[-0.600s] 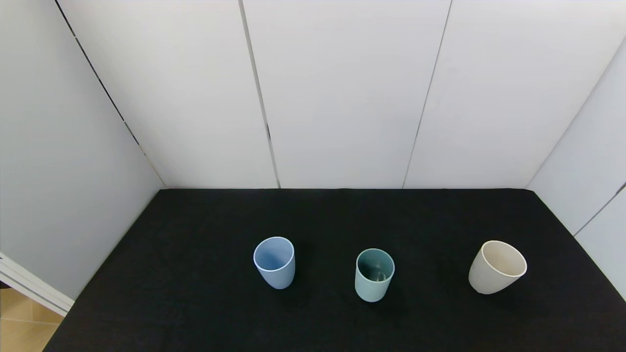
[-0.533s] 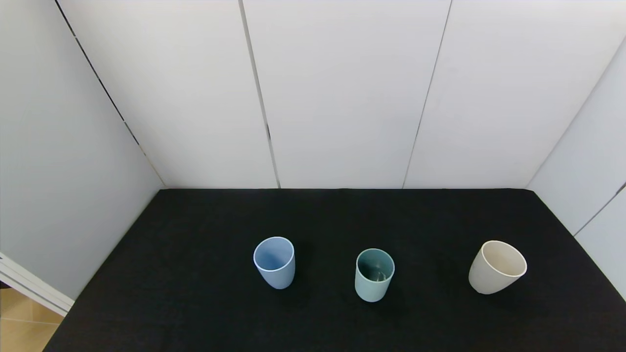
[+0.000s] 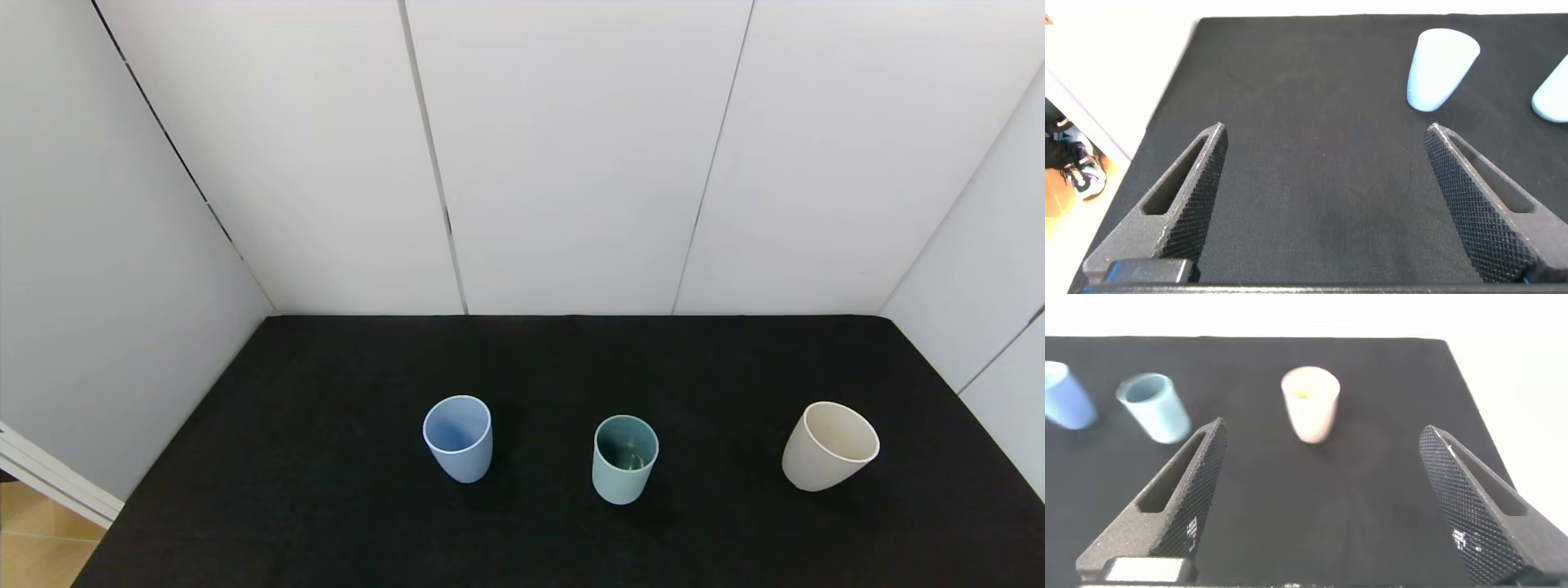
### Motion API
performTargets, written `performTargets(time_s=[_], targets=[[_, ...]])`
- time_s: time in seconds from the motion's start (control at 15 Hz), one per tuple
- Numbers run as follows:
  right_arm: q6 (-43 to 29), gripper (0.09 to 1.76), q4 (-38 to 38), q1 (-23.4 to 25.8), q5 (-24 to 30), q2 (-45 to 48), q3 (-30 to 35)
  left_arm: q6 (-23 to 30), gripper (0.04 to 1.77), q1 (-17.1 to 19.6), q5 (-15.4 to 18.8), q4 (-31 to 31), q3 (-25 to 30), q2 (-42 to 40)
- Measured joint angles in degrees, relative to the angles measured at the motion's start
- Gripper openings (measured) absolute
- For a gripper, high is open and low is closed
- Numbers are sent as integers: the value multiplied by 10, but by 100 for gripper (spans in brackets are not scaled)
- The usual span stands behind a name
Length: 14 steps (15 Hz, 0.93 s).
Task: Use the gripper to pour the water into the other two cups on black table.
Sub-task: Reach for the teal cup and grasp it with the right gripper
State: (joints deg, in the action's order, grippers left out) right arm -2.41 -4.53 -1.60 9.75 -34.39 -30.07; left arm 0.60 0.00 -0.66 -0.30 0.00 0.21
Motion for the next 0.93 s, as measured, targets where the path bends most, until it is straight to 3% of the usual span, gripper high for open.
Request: performTargets(time_s=[0.33,0.47,0.93], targets=[[0,171,0,0,0,0,0,0,172,0,0,0,0,0],[4,171,13,-24,4,-93,-46,0,172,0,0,0,0,0],[-16,171,162,-231,-97,-384,-127,0,172,0,0,0,0,0]])
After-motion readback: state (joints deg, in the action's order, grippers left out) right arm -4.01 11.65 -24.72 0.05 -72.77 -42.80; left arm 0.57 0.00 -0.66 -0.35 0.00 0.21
